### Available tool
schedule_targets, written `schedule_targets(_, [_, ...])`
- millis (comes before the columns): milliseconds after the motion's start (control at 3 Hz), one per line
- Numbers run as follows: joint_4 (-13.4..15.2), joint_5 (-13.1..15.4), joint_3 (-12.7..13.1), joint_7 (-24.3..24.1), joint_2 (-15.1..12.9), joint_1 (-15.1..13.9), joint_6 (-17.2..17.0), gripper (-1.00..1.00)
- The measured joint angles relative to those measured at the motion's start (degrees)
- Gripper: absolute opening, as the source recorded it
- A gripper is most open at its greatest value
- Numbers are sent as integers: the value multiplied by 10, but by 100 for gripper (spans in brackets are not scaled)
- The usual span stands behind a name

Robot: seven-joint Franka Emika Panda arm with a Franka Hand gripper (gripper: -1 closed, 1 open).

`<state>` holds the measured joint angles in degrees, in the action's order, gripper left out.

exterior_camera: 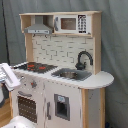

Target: Play with the kitchen

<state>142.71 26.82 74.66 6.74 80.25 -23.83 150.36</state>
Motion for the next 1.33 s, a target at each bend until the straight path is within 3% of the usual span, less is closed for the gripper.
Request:
schedule_targets(333, [-9, -30, -2, 0, -4, 22, -54, 100])
schedule_targets(667, [-22, -68, -11, -2, -6, 25, -97, 100])
schedule_targets(1000, [-41, -112, -43, -3, -6, -11, -121, 100])
schedule_targets(1333, [-70, -148, -72, -3, -11, -65, -121, 100])
